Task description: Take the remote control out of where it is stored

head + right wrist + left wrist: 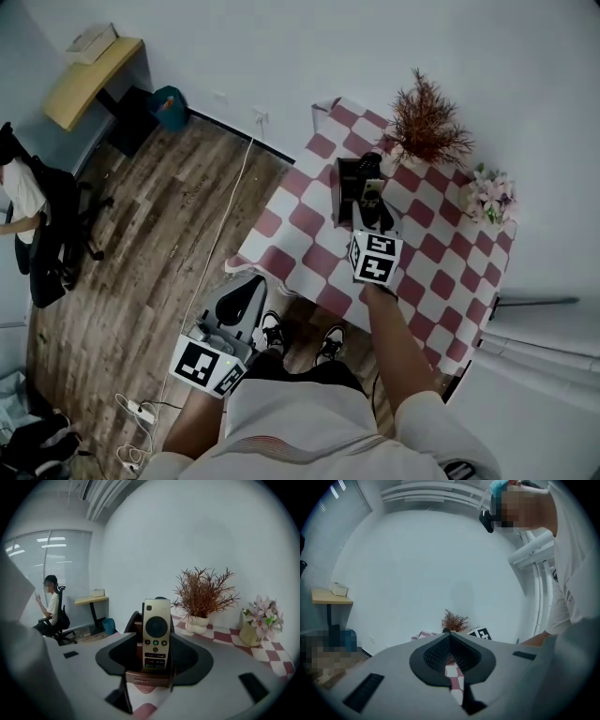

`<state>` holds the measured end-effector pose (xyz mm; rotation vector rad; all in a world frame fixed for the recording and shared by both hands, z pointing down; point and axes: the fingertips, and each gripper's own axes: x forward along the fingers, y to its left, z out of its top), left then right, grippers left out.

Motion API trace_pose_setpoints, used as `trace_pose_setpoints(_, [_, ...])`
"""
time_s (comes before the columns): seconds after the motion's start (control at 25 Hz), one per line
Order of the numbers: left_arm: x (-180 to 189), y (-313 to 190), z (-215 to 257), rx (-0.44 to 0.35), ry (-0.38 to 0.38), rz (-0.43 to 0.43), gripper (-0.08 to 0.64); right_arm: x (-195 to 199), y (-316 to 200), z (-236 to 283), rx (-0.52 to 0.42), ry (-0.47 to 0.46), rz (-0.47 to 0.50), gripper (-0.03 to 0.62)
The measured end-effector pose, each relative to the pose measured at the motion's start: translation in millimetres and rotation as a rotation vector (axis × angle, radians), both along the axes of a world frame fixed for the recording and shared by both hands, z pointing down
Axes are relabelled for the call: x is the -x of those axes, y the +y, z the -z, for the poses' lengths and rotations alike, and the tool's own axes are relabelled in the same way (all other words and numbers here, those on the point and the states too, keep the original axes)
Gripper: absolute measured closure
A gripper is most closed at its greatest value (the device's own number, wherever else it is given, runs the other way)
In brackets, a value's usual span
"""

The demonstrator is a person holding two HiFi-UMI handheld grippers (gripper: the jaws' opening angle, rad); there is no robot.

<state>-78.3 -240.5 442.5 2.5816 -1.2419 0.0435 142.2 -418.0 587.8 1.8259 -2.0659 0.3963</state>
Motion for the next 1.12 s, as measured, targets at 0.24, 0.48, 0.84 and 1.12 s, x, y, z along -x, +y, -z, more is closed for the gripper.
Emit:
trace_pose_setpoints(0.24, [1,6,-13,0.029,0.004,-0.001,0.552,-4,-8,-15,0.012,-0.006,-0.042,0.387])
trace_pose_setpoints(0.48, [1,5,-13,0.024,0.006,-0.001,0.552,-1,-1,9,-0.035,-0.032,-0.025,0.403])
trace_pose_setpoints(0.84, [-32,4,5,-0.022,0.005,-0.056,0.552,-28,43,107,-0.156,-0.12,0.026,0.404])
trace_pose_setpoints(1.12, [-64,9,18,-0.054,0.008,-0.098,0.552,-80,90,111,0.004,-0.037,0.069,0.404])
